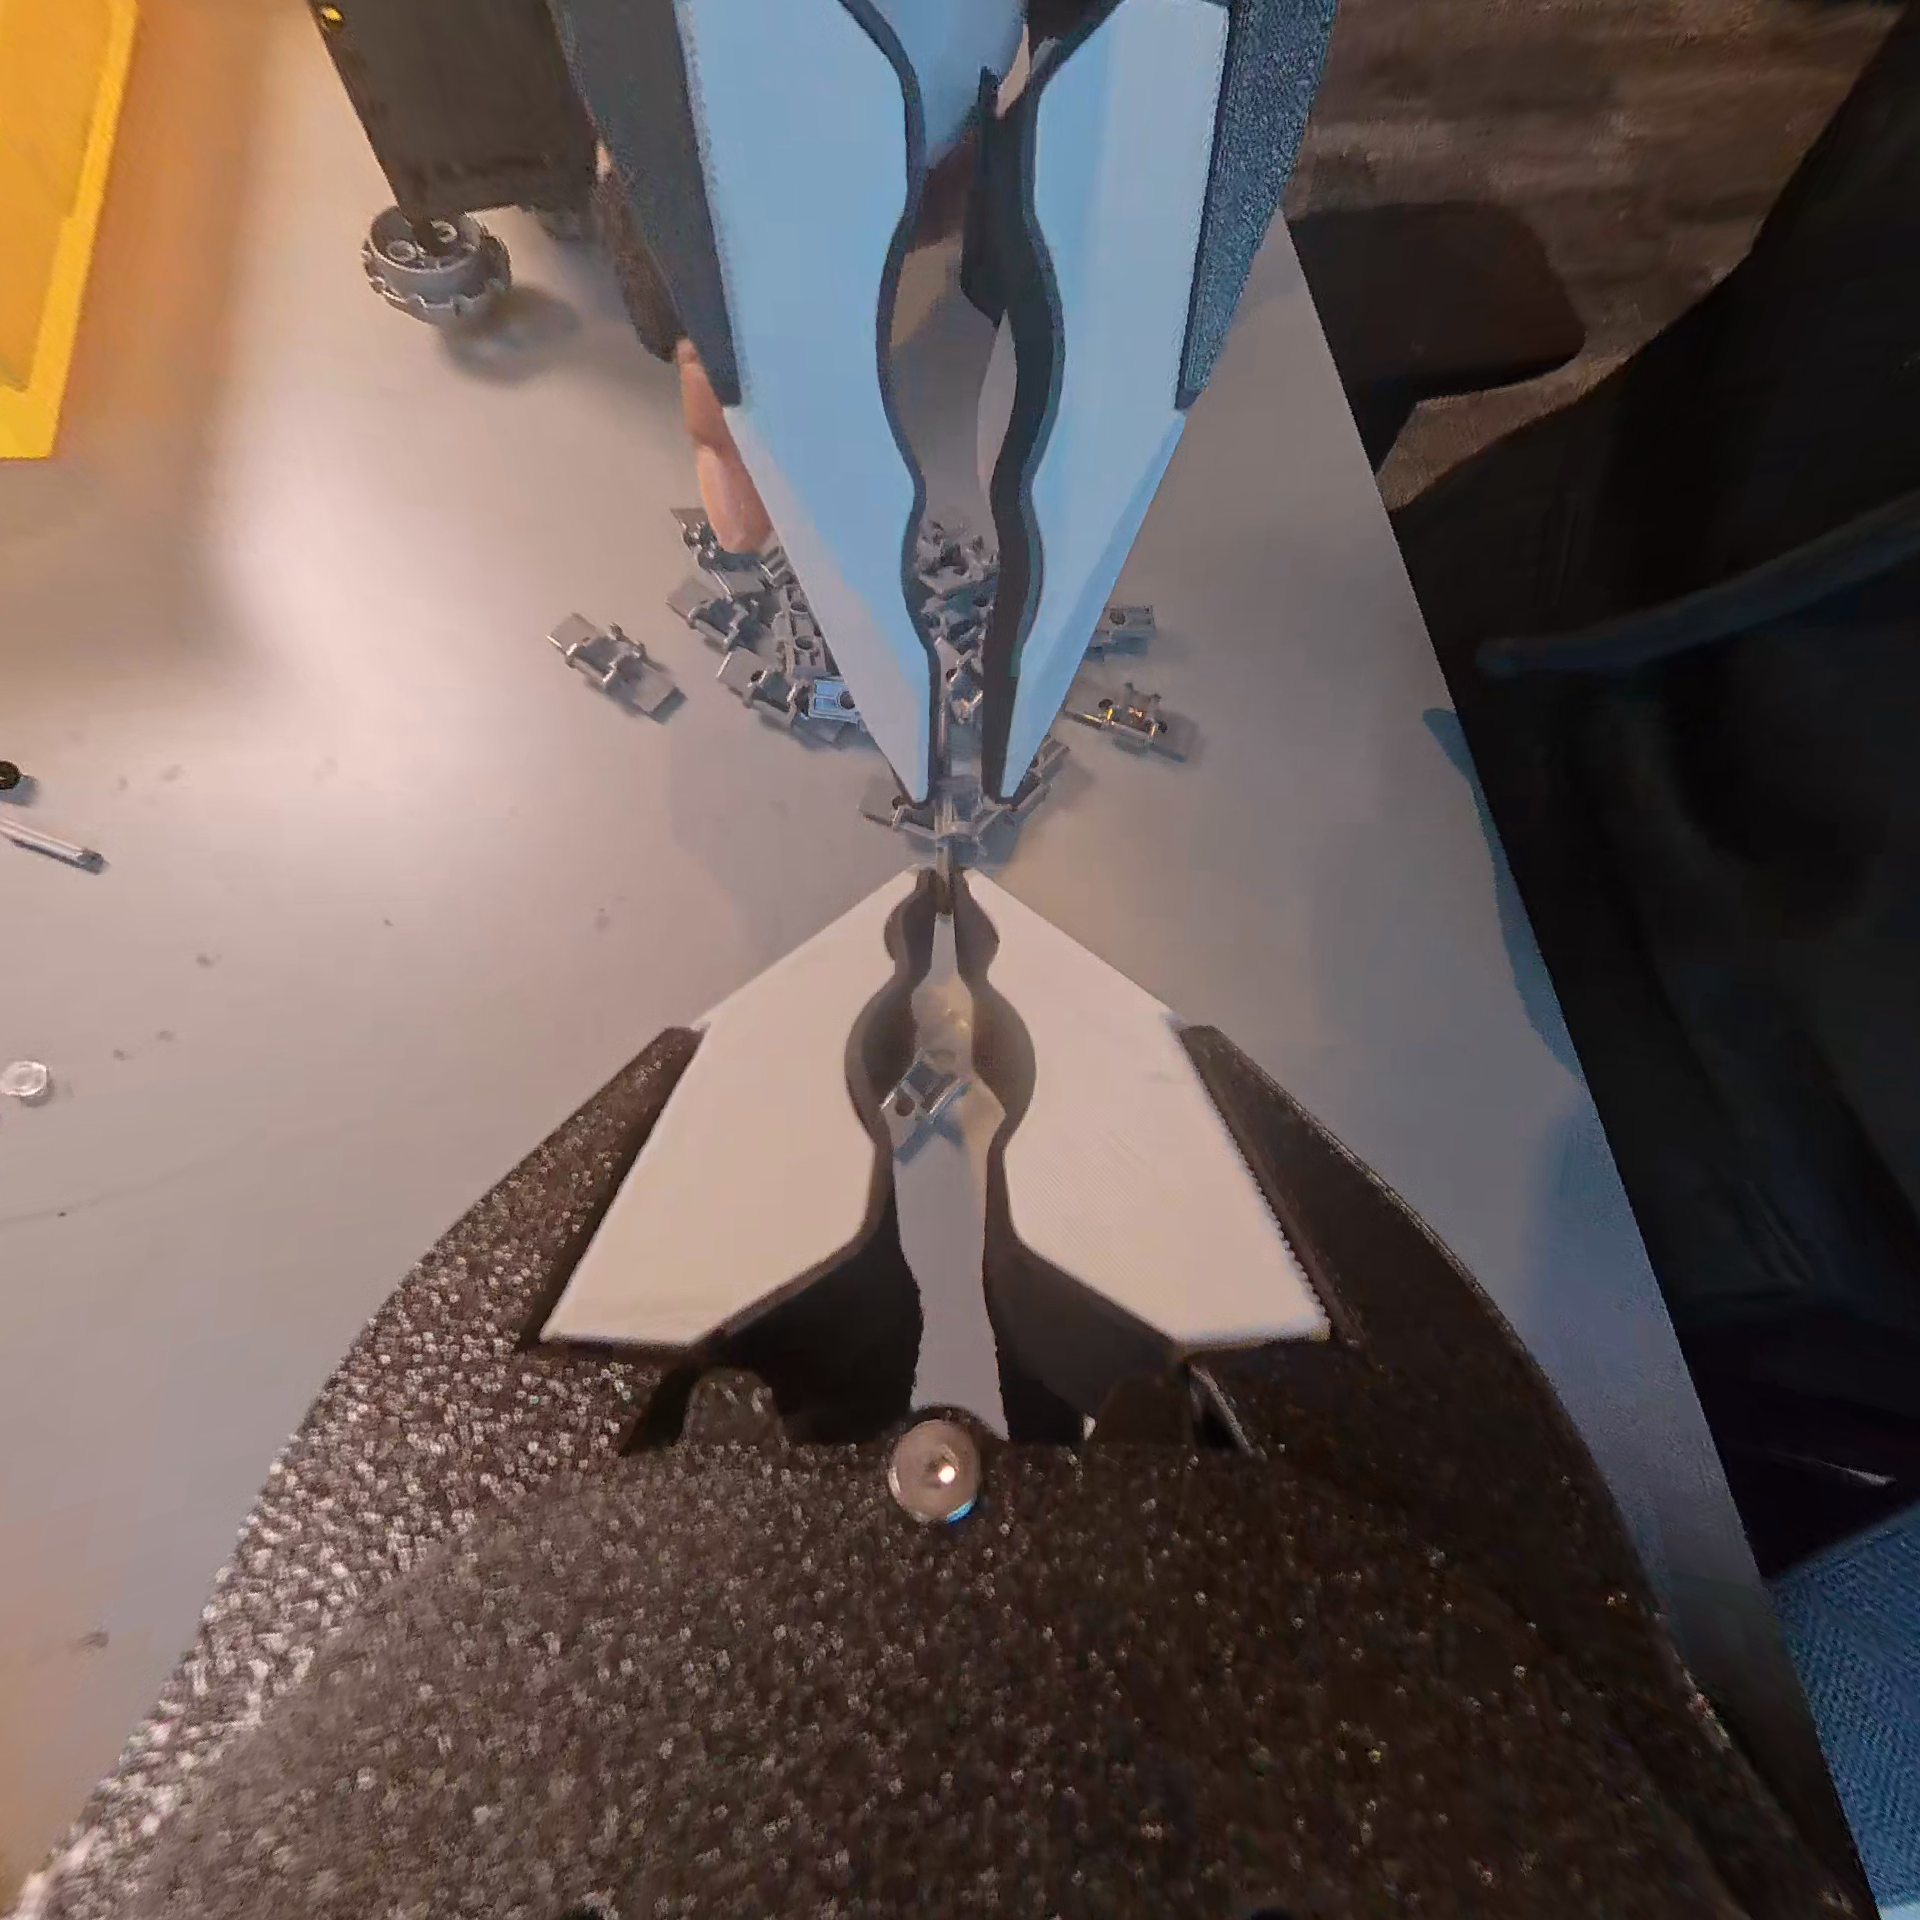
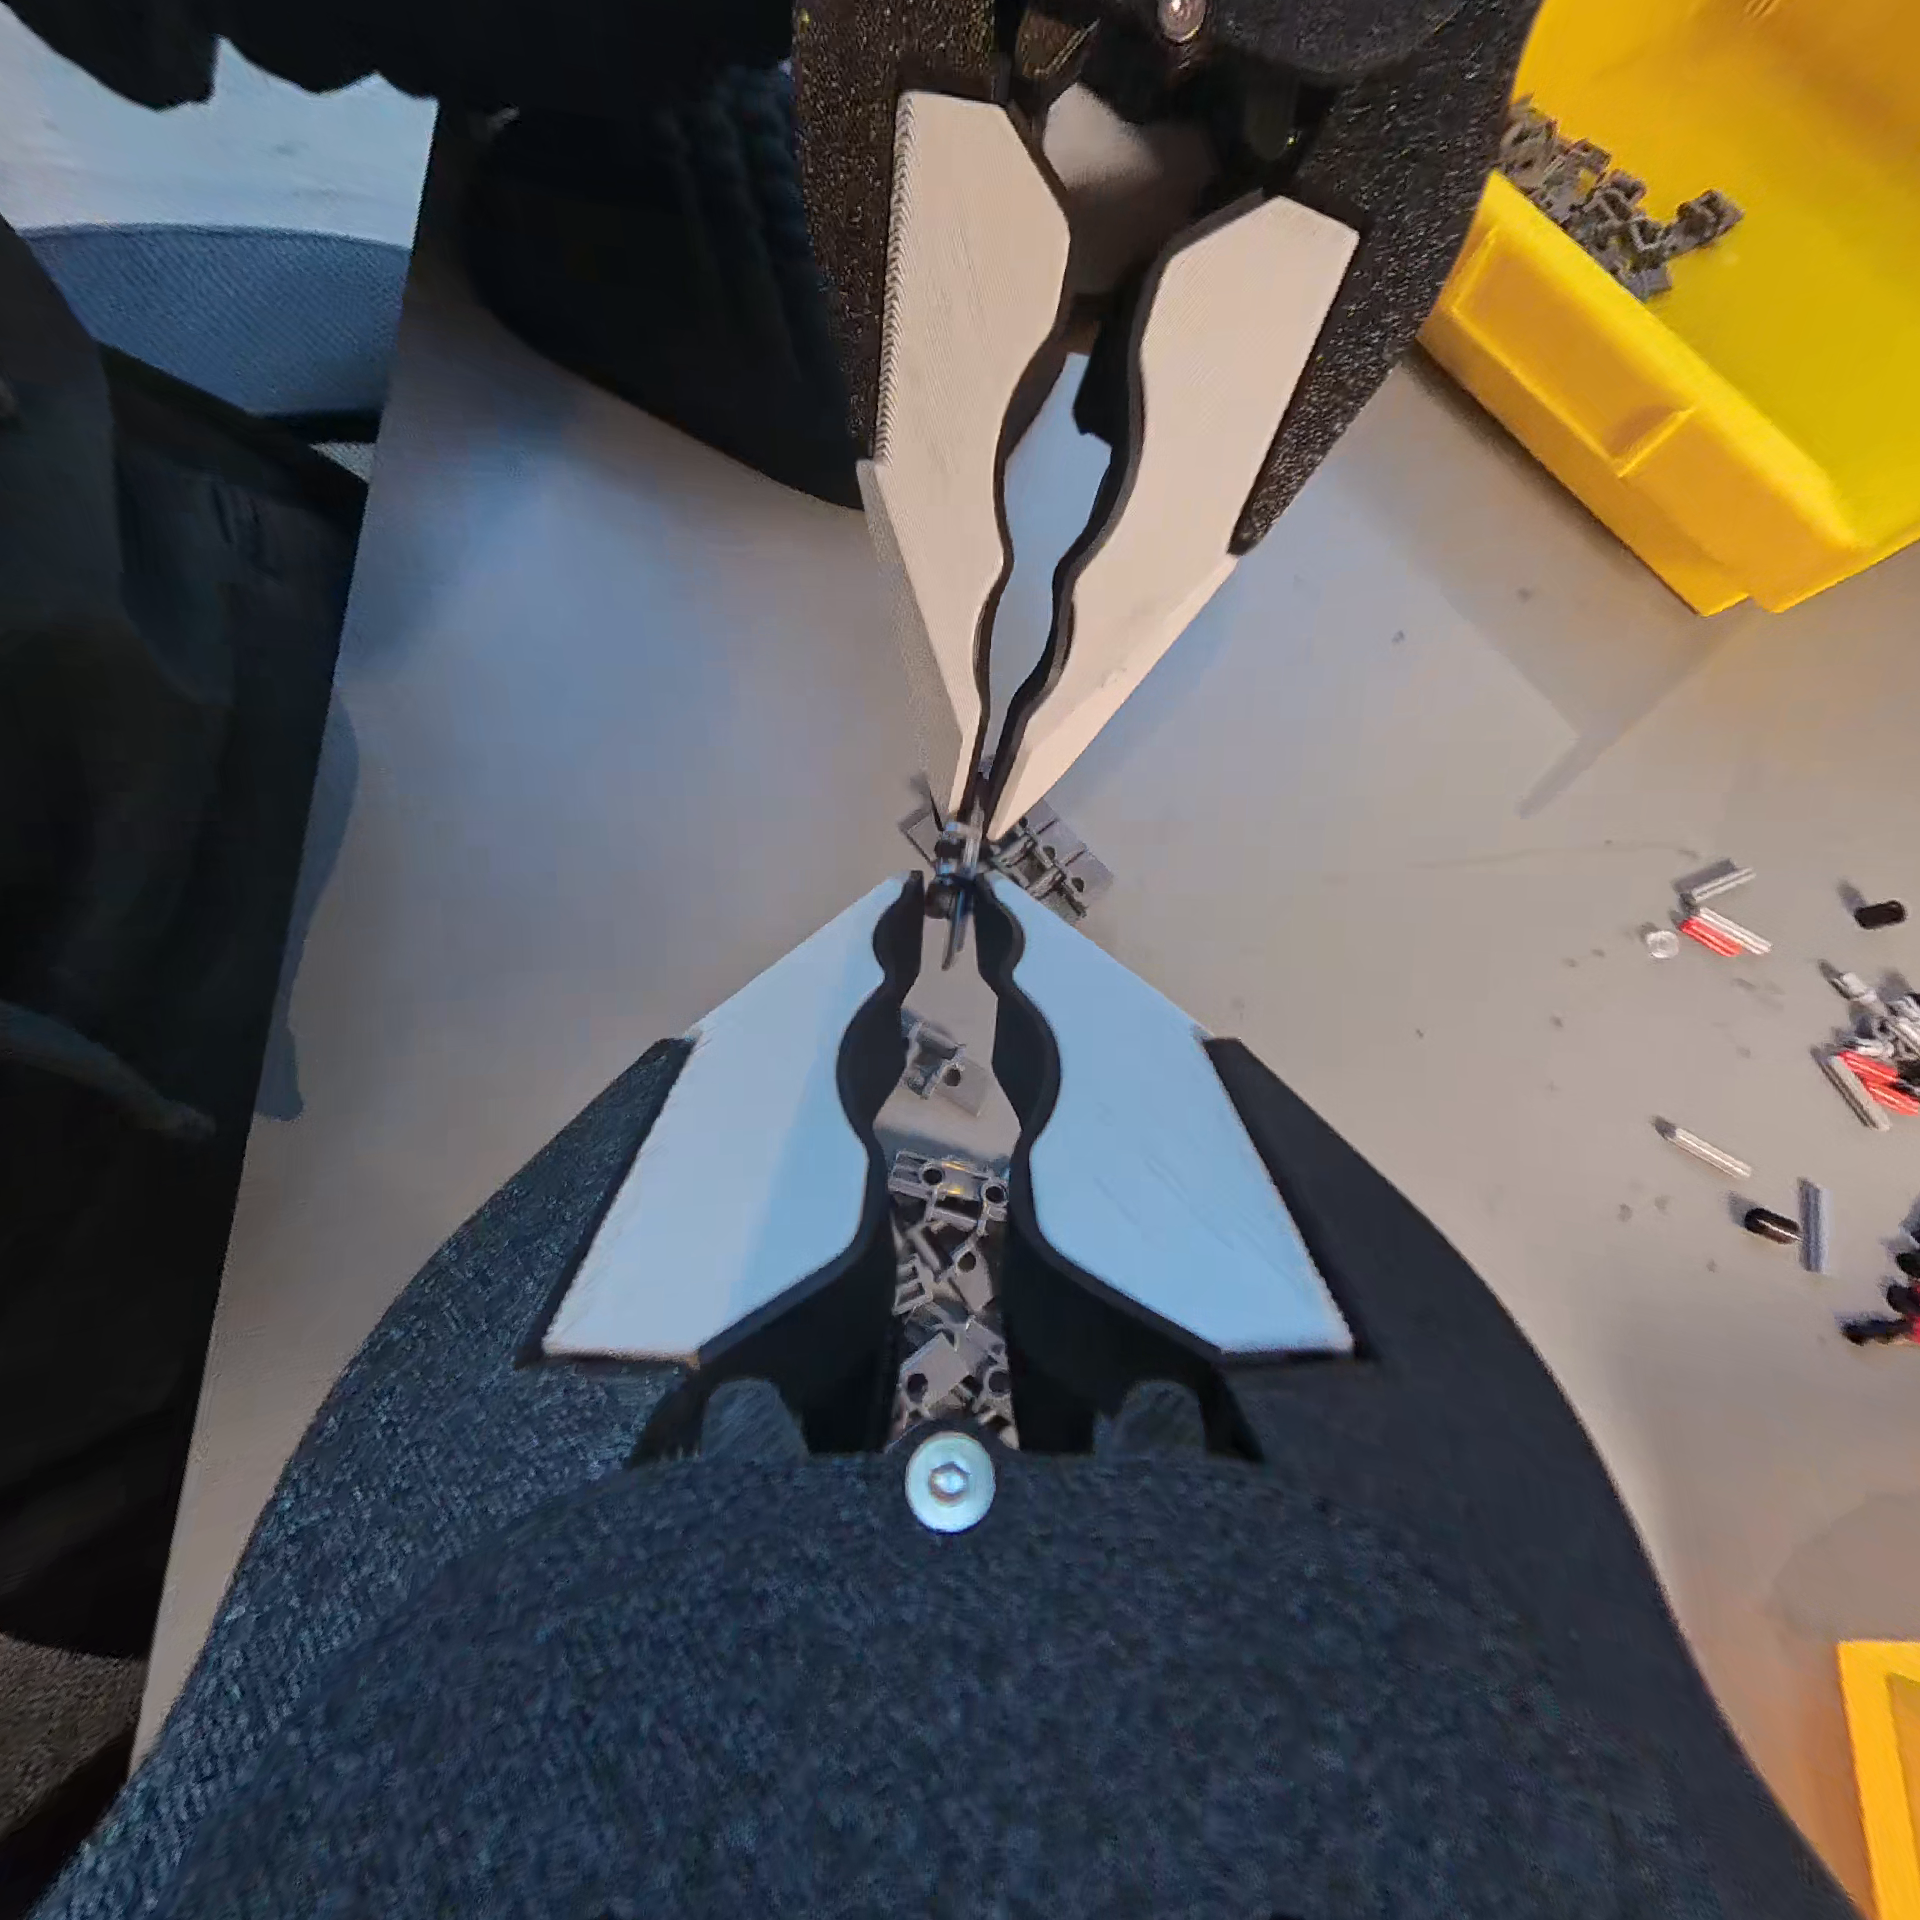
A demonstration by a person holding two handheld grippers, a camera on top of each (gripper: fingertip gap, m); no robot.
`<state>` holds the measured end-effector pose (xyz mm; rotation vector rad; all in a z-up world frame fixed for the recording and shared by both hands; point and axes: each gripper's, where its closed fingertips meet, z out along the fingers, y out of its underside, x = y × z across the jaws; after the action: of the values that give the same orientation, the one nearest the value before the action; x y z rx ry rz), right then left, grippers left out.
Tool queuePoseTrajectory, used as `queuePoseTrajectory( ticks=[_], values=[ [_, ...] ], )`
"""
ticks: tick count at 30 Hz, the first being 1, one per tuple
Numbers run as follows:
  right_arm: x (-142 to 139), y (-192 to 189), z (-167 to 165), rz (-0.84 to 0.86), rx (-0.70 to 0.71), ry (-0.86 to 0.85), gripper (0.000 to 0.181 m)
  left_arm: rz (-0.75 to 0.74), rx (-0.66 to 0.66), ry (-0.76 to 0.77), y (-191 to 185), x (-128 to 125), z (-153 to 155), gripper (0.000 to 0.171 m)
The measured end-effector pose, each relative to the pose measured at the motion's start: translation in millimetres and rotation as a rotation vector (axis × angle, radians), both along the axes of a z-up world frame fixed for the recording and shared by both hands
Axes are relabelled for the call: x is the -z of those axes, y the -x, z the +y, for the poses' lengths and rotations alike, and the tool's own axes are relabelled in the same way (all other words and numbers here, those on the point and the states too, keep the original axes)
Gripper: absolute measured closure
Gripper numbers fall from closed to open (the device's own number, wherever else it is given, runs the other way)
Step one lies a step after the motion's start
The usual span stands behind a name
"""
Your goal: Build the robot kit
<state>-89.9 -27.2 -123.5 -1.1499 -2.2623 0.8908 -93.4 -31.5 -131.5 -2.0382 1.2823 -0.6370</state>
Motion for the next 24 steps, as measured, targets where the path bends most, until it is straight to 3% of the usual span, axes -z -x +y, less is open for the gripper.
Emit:
queuePoseTrajectory(
  ticks=[14,16,19,24],
  values=[
    [15,13,4,-0.086,0.038,0.07,0.174,0.094,0.0,0.039,9,12,6,0.171],
    [16,16,9,-0.092,0.082,0.102,0.175,0.077,-0.032,0.03,14,12,10,0.17],
    [16,21,24,-0.089,0.201,0.189,0.175,0.052,-0.095,0.033,27,15,9,0.155],
    [29,25,31,-0.12,0.356,0.333,0.175,0.1,-0.085,0.077,34,40,-11,0.153]
  ],
)
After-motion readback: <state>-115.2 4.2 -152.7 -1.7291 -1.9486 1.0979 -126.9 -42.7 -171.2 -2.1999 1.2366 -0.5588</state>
